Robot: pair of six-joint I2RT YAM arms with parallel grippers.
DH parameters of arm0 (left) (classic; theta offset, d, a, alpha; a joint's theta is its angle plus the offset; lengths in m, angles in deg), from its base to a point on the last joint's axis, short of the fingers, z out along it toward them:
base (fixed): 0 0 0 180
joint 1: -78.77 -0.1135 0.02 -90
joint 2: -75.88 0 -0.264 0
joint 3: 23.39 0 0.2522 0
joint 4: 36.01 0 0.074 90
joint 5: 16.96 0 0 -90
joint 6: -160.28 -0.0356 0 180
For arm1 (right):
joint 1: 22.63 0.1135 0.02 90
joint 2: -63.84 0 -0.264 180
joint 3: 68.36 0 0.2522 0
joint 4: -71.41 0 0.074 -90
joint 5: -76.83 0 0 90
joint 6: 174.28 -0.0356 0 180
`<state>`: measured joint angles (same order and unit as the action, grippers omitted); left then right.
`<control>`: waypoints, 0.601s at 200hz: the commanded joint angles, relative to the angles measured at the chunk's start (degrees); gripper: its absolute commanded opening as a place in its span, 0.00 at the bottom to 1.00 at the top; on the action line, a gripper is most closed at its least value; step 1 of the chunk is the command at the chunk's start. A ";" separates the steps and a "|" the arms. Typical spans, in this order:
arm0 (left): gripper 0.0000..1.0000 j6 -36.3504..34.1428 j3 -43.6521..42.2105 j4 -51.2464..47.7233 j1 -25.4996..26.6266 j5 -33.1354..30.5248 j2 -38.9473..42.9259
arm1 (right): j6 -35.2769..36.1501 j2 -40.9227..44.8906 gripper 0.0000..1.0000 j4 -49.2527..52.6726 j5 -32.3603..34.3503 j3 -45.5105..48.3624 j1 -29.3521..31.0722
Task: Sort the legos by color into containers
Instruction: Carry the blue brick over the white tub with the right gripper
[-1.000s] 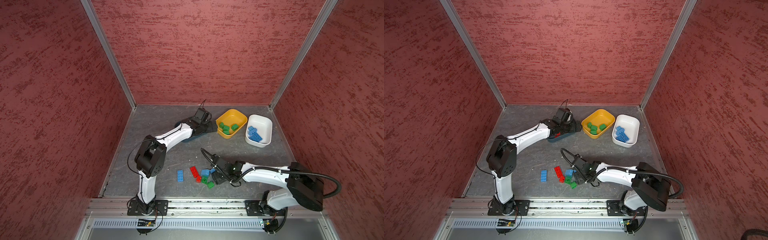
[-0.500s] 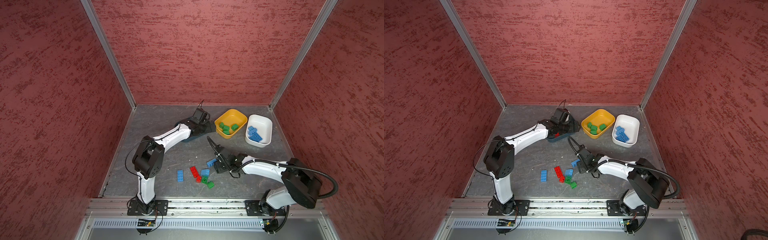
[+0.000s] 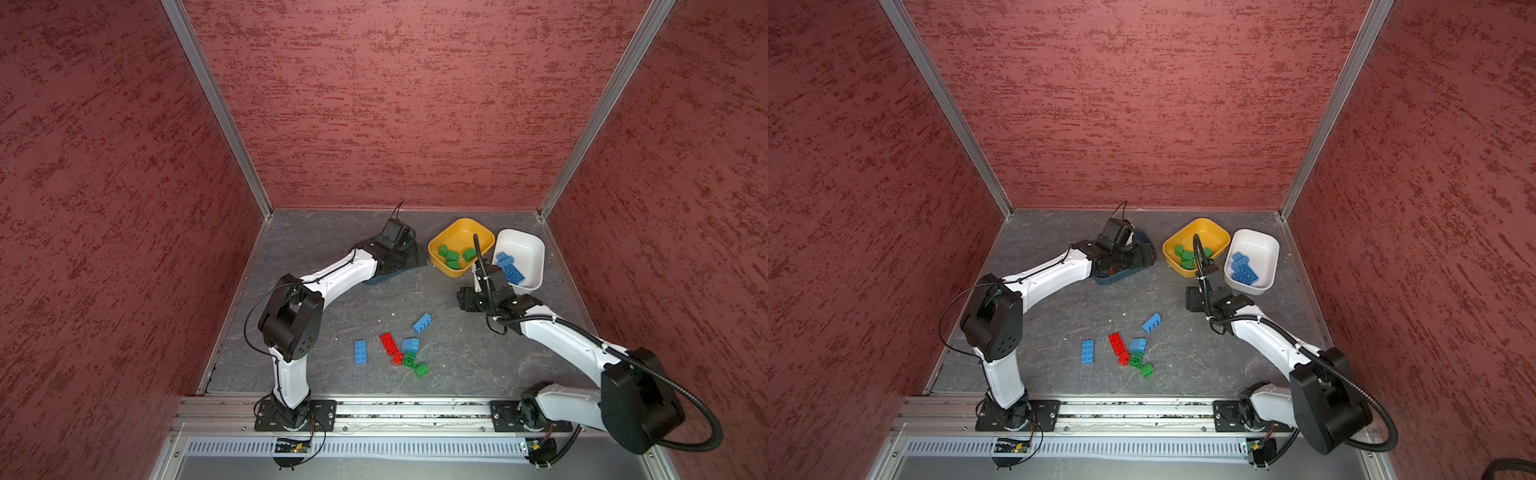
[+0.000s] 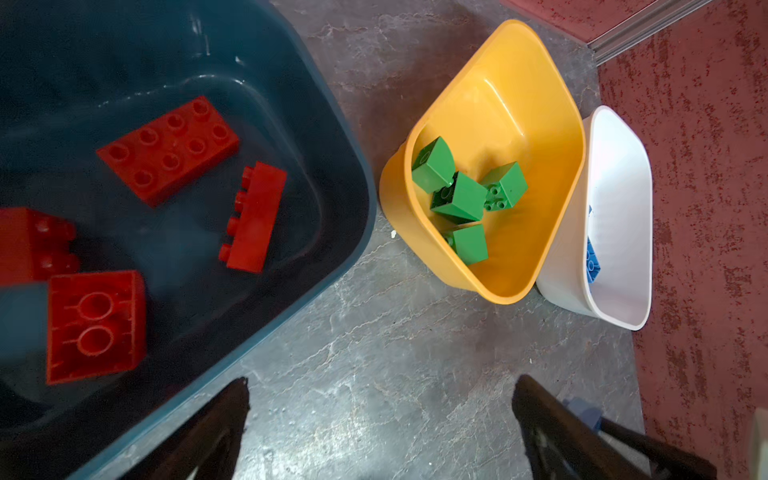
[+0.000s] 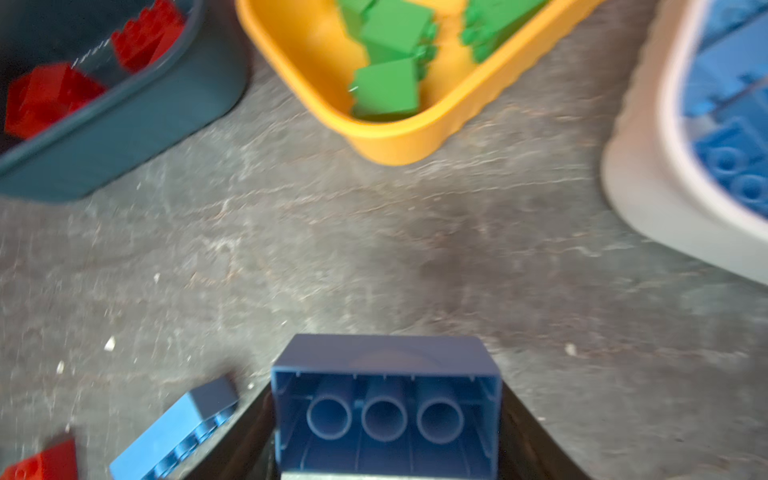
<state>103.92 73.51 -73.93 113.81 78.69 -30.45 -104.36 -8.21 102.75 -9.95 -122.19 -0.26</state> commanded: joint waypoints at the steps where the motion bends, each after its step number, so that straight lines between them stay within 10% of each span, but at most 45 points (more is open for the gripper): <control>1: 0.99 -0.63 -2.19 -0.51 0.22 -0.55 3.26 | 1.59 1.74 0.37 -2.19 -2.95 0.06 -4.96; 71: 0.99 -2.26 -10.69 -0.10 4.11 -2.45 8.90 | 5.05 -2.39 0.37 -6.18 -13.87 -8.67 -22.02; 120: 0.99 -1.99 -14.63 -1.94 5.51 -5.95 12.66 | 5.04 -13.33 0.38 -8.13 -9.50 -16.33 -27.48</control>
<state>102.57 60.57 -74.87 119.17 75.63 -21.25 -100.31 -16.84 97.02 -21.10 -135.24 -25.77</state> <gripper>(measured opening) 0.994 0.658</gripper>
